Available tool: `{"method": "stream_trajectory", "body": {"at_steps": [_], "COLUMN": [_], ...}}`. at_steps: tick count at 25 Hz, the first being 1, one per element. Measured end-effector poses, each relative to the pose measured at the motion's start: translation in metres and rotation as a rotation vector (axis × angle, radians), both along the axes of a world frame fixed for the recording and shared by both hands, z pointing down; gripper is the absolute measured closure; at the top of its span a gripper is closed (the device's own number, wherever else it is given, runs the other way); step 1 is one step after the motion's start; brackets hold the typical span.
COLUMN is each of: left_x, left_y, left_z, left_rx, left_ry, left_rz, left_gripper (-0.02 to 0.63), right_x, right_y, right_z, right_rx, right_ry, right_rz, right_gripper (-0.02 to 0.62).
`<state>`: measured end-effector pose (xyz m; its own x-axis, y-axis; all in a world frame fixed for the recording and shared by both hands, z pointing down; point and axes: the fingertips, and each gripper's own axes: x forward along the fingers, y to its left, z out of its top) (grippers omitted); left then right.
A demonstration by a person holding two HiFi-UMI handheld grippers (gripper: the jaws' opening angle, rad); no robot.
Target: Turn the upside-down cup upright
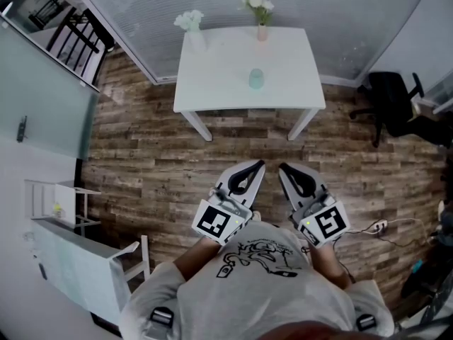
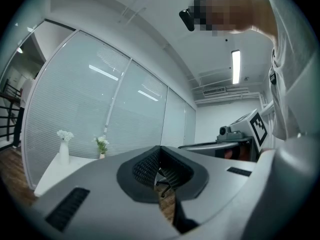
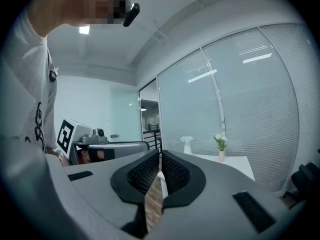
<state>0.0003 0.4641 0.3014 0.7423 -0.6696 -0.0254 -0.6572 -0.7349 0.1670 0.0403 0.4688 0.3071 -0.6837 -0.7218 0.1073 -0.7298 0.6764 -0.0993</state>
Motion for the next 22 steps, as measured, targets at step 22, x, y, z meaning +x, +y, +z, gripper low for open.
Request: {"method": "stream_trajectory", "body": {"at_steps": [22], "left_x": [-0.037], "left_y": [-0.146], "left_z": [-0.002], "left_rx": [-0.006], "left_ry": [0.009], "left_rz": [0.014], "left_gripper": [0.603], "right_x": [-0.042], "right_y": [-0.146], "right_z": [-0.005], "right_rx": [0.005], "right_ry": [0.022], "right_rz": [0.000], "right_gripper": [0.555]}}
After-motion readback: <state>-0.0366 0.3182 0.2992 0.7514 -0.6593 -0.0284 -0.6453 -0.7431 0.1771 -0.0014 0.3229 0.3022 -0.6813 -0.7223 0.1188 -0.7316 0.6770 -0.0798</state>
